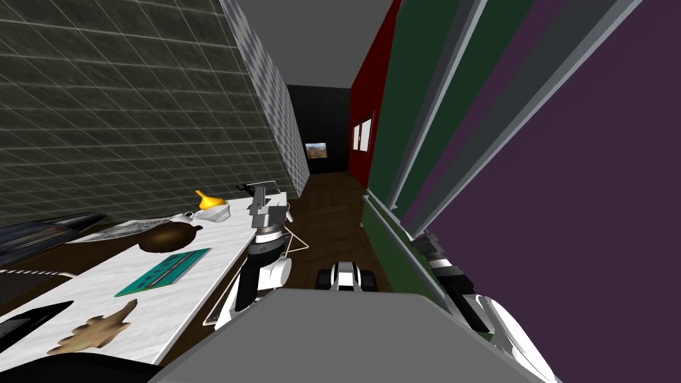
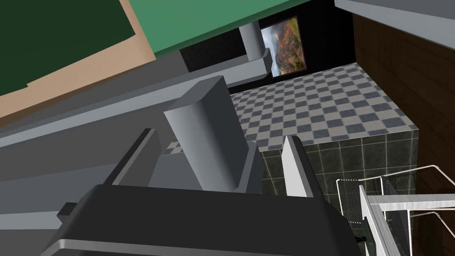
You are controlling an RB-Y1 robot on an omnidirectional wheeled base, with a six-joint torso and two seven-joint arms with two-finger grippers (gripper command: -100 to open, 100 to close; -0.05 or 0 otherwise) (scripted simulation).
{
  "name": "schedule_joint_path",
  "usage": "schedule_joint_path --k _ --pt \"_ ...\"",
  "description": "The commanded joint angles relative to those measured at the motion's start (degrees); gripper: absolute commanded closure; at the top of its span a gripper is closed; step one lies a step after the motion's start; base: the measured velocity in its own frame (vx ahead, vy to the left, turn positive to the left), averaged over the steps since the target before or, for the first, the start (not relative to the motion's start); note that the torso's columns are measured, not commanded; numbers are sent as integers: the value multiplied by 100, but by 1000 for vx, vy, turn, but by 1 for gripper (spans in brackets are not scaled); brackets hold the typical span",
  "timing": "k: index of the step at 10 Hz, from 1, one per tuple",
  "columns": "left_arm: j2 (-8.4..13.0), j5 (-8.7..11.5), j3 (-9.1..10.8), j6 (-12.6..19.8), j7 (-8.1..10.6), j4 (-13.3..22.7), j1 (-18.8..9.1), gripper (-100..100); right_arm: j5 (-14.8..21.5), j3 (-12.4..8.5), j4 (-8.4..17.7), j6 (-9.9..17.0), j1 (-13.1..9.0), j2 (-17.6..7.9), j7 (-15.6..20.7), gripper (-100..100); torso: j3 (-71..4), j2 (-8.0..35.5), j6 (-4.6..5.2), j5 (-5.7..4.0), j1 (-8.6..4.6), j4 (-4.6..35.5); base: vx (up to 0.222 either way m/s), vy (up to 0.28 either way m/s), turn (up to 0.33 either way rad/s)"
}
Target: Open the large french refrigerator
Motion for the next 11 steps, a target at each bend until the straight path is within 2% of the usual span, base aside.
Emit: schedule_joint_path --k 1,2,3,4,5,6,7,8,9,10,11 --pt "0 0 0 0 0 0 0 0 -165 357 -183 232 153 76 356 100 2 6 7 1 -8 2 -17 -89 2" --pt "0 0 0 0 0 0 0 0 -320 598 -338 420 284 157 551 100 6 4 8 -5 -16 0 -12 -81 -6" --pt "0 0 0 0 0 0 0 0 -320 671 -338 420 284 157 674 100 7 5 7 -12 -20 -4 3 -75 1" --pt "0 0 0 0 0 0 0 0 -475 887 -493 609 414 238 876 100 6 -1 7 -17 -21 -9 -3 -100 -4" --pt "0 0 0 0 0 0 0 0 -475 985 -493 609 414 238 991 100 4 -3 6 -20 -35 -11 -8 -71 1" --pt "0 0 0 0 0 0 0 0 -629 1197 -648 797 544 319 1184 100 4 -5 4 -18 -32 -9 -18 -81 4" --pt "0 0 0 0 0 0 0 0 -629 1299 -648 797 544 319 1308 100 6 -1 8 -22 -28 -15 -20 -73 10" --pt "0 0 0 0 0 0 0 0 -784 1501 -803 985 675 400 1494 100 9 1 12 -22 -27 -15 -11 -92 13" --pt "0 0 0 0 0 0 0 0 -784 1613 -803 985 675 400 1626 100 9 7 22 -18 -27 -13 -7 -91 -5" --pt "0 0 0 0 0 0 0 0 -939 1839 -958 1174 805 481 1812 100 9 1 17 -21 -28 -16 -27 -103 15" --pt "0 0 0 0 0 0 0 0 -939 1928 -958 1174 805 481 1943 100 14 15 29 -20 -37 -13 -12 -87 1"
